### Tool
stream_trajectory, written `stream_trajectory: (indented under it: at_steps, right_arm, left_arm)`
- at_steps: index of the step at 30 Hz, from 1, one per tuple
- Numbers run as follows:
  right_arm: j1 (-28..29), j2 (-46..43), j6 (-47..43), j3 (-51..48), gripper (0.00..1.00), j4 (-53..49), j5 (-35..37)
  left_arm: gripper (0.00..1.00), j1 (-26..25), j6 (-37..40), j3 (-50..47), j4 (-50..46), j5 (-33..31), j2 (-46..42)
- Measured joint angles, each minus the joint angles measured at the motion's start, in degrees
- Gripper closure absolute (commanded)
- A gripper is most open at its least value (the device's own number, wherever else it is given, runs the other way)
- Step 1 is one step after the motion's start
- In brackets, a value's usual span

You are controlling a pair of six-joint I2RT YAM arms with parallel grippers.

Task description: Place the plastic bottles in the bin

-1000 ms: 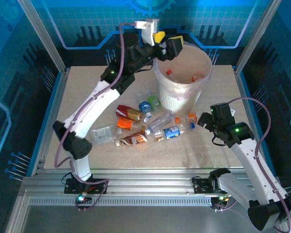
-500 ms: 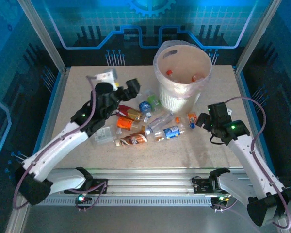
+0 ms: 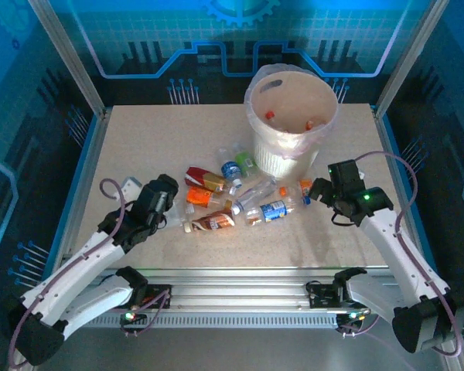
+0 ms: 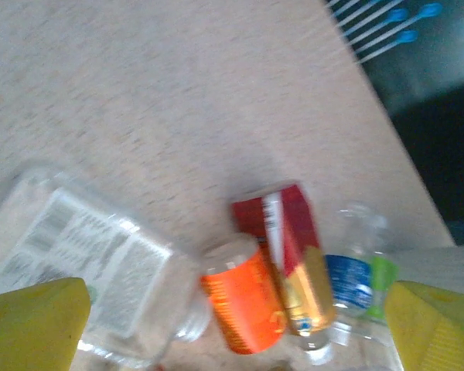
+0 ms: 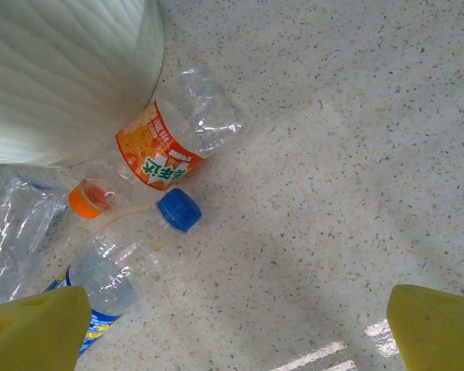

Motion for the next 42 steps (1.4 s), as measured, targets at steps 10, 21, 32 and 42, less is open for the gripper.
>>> stream_trajectory:
  at_steps: [10, 21, 32, 42]
  right_arm:
    - [0.0, 1.27, 0.0, 0.0, 0.0, 0.28, -1.03]
    - [-0.04, 2.95, 0.02, -0.11, 0.0, 1.09, -1.77]
    - [-0.09, 3.63, 0.04, -2.49, 0.0, 2.4, -3.65]
    - [-0.11, 3.63, 0.07, -4.07, 0.0, 3.17, -4.94]
  left_arm:
    - [0.01, 0.04, -16.09, -5.66, -3.15, 3.19, 4.9]
    - [0.01, 7.61, -19.15, -8.5, 5.29, 9.92, 11.19]
    - [0.01, 12.57, -18.05, -8.22, 12.28, 14.1, 19.65]
    - [0.01, 16.7, -17.0, -4.63, 13.22, 15.3, 25.64]
